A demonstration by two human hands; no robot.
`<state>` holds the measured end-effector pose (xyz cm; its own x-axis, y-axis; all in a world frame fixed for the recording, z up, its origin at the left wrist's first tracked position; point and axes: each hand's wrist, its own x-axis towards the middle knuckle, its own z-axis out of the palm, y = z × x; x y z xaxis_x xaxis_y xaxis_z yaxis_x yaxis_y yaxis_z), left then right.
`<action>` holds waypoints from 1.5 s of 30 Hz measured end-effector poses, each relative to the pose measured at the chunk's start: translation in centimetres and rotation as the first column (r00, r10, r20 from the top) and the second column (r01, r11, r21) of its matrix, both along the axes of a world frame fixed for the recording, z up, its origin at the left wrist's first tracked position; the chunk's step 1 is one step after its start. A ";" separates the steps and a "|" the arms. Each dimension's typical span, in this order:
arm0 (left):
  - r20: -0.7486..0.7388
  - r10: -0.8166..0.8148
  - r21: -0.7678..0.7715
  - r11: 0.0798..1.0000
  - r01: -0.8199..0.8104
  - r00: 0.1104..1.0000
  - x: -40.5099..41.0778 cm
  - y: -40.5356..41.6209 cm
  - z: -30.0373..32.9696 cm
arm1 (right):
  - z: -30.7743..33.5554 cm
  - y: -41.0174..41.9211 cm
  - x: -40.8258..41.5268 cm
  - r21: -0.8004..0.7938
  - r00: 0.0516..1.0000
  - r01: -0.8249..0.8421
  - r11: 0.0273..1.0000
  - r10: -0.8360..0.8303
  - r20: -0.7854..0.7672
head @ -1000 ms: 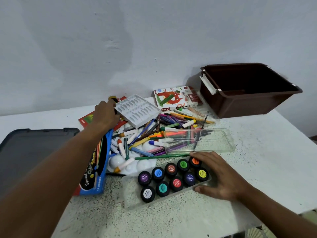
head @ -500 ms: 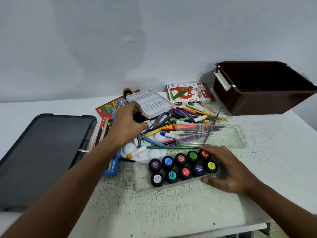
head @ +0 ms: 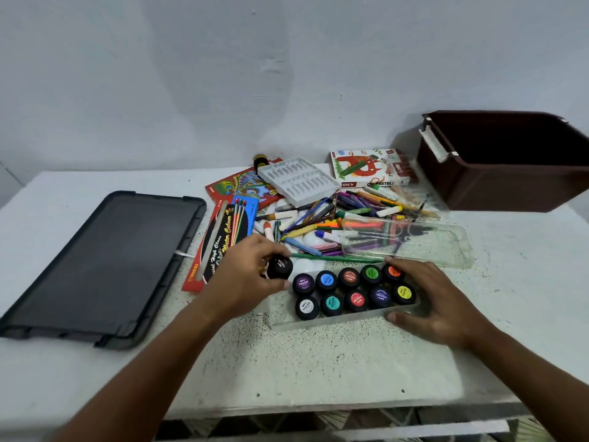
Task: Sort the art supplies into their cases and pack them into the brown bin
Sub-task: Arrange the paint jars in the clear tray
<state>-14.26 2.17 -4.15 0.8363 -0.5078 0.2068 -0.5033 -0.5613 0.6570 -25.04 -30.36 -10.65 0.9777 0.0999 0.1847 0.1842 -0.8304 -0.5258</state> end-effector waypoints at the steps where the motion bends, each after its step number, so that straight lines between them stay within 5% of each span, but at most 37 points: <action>1: 0.027 -0.006 0.007 1.000 0.006 1.000 -0.3 0.2 -0.2 | 0.0 0.0 0.0 0.001 1.000 0.001 1.000 -0.001 -0.002; 19: 0.202 -0.018 0.121 0.993 -0.007 0.979 -2.3 -0.4 -3.2 | 0.2 0.3 -0.3 0.008 1.000 0.025 1.000 -0.025 -0.018; 42: 0.114 -0.069 0.194 0.980 0.046 0.991 -0.4 -0.3 -2.7 | 0.4 0.3 -0.1 0.011 0.999 0.020 1.000 -0.019 -0.034; 45: 0.016 -0.112 0.263 0.959 0.104 0.994 -0.2 -0.3 -1.6 | 0.5 0.3 -0.1 0.007 0.999 0.017 1.000 -0.016 -0.042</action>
<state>-14.42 1.92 -5.72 0.7687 -0.6347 0.0793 -0.5879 -0.6523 0.4784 -25.17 -30.04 -10.17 0.9861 0.0824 0.1442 0.1481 -0.8291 -0.5391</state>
